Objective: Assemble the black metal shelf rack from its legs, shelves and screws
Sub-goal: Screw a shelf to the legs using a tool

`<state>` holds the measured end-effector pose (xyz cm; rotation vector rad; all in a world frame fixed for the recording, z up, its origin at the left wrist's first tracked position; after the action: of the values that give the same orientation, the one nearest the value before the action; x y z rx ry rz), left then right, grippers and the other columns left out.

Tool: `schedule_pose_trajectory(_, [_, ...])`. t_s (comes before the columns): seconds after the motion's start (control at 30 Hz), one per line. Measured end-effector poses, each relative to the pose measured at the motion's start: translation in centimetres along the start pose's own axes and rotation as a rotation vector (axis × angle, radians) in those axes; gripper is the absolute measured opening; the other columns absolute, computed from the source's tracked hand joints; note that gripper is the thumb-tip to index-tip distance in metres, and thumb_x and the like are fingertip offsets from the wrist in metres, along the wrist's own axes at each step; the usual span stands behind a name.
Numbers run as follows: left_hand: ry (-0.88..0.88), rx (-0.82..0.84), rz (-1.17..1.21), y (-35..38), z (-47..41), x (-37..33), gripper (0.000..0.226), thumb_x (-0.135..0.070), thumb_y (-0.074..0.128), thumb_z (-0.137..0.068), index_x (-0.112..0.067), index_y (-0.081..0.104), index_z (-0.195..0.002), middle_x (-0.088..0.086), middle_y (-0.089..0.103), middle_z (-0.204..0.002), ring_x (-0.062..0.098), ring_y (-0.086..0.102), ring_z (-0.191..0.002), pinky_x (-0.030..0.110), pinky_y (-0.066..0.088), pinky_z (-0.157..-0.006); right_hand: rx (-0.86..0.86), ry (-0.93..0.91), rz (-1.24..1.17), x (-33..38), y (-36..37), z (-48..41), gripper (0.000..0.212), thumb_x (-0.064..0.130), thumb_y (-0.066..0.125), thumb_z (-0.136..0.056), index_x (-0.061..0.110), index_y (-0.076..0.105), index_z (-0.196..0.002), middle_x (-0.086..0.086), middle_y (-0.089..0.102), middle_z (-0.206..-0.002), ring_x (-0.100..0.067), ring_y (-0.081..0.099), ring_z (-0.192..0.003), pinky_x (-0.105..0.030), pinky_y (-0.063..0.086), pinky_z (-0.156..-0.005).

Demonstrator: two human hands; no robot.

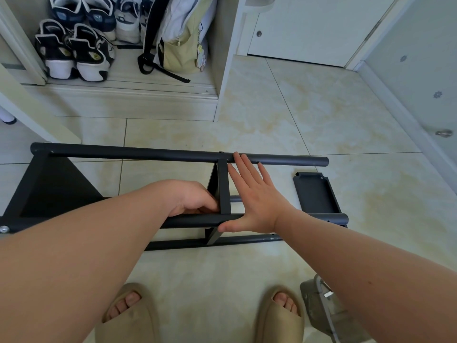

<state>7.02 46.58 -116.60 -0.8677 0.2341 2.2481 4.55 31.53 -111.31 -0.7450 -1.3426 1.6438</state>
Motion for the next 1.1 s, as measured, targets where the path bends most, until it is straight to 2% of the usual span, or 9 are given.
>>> schedule_pose_trajectory(0.1, [0.007, 0.007, -0.023, 0.16, 0.07, -0.19, 0.017, -0.008, 0.067, -0.088, -0.007, 0.076, -0.102, 0.008, 0.077, -0.097, 0.019, 0.07, -0.09, 0.033, 0.053, -0.097, -0.003, -0.001, 0.0, 0.02, -0.02, -0.03, 0.138, 0.098, 0.03, -0.063, 0.012, -0.014, -0.16, -0.008, -0.032, -0.163, -0.019, -0.033, -0.149, -0.049, -0.014, -0.124])
schedule_pose_trajectory(0.27, [-0.037, 0.041, 0.025, 0.25, 0.27, -0.13, 0.022, -0.008, 0.067, -0.088, -0.004, 0.075, -0.107, 0.009, 0.077, -0.097, 0.019, 0.071, -0.085, 0.03, 0.055, -0.09, -0.004, 0.001, -0.005, 0.06, -0.07, 0.01, 0.137, 0.098, 0.032, -0.063, 0.012, -0.015, -0.16, -0.008, -0.032, -0.163, -0.019, -0.033, -0.149, -0.049, -0.014, -0.124])
schedule_pose_trajectory(0.5, [-0.085, 0.094, 0.075, 0.4, 0.38, 0.12, 0.02, -0.011, 0.064, -0.091, -0.006, 0.076, -0.106, 0.007, 0.076, -0.088, 0.015, 0.071, -0.069, 0.023, 0.054, -0.067, 0.0, 0.002, -0.002, 0.02, -0.08, 0.02, 0.137, 0.099, 0.029, -0.063, 0.013, -0.014, -0.16, -0.007, -0.032, -0.163, -0.019, -0.033, -0.149, -0.05, -0.012, -0.124])
schedule_pose_trajectory(0.6, [-0.093, 0.114, 0.082, 0.44, 0.44, 0.07, 0.016, -0.013, 0.064, -0.091, -0.01, 0.078, -0.098, 0.005, 0.076, -0.087, 0.013, 0.07, -0.066, 0.021, 0.053, -0.061, -0.002, 0.001, -0.004, 0.0, -0.04, 0.01, 0.137, 0.099, 0.029, -0.062, 0.013, -0.014, -0.16, -0.007, -0.032, -0.163, -0.018, -0.033, -0.149, -0.049, -0.012, -0.124])
schedule_pose_trajectory(0.77, [-0.108, 0.115, 0.088, 0.5, 0.51, 0.05, 0.017, -0.015, 0.063, -0.092, -0.014, 0.079, -0.086, 0.004, 0.075, -0.082, 0.013, 0.069, -0.063, 0.023, 0.052, -0.06, -0.003, -0.001, -0.002, -0.06, -0.01, -0.04, 0.137, 0.099, 0.029, -0.063, 0.013, -0.014, -0.16, -0.007, -0.032, -0.163, -0.018, -0.033, -0.149, -0.049, -0.013, -0.124])
schedule_pose_trajectory(0.9, [-0.098, 0.075, 0.057, 0.34, 0.42, 0.03, 0.011, -0.019, 0.069, -0.09, -0.013, 0.077, -0.094, 0.003, 0.075, -0.08, 0.012, 0.069, -0.063, 0.023, 0.052, -0.059, -0.007, -0.001, -0.01, -0.06, -0.09, -0.04, 0.137, 0.098, 0.032, -0.063, 0.013, -0.013, -0.16, -0.007, -0.031, -0.164, -0.018, -0.032, -0.149, -0.049, -0.013, -0.124])
schedule_pose_trajectory(1.0, [-0.088, 0.06, 0.039, 0.29, 0.31, 0.07, 0.021, -0.019, 0.071, -0.088, -0.008, 0.077, -0.106, 0.004, 0.075, -0.084, 0.015, 0.068, -0.071, 0.025, 0.052, -0.068, -0.009, -0.002, -0.012, -0.06, -0.11, -0.04, 0.137, 0.098, 0.032, -0.063, 0.013, -0.013, -0.16, -0.007, -0.031, -0.164, -0.018, -0.032, -0.149, -0.049, -0.013, -0.124])
schedule_pose_trajectory(1.1, [-0.09, 0.069, 0.04, 0.33, 0.39, -0.03, 0.025, -0.018, 0.069, -0.09, -0.007, 0.075, -0.111, 0.003, 0.074, -0.081, 0.013, 0.067, -0.068, 0.024, 0.052, -0.066, -0.011, -0.003, -0.013, -0.06, -0.1, -0.02, 0.136, 0.098, 0.033, -0.064, 0.013, -0.013, -0.16, -0.007, -0.031, -0.164, -0.018, -0.033, -0.149, -0.049, -0.013, -0.124])
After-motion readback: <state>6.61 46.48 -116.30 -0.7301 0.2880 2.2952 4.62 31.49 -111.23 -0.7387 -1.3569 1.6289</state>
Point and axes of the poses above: each hand's wrist, its own z-axis away from the middle knuckle, its own y-axis out of the palm, x = y × z, the point moved 5 cm from there along -z, towards the middle knuckle
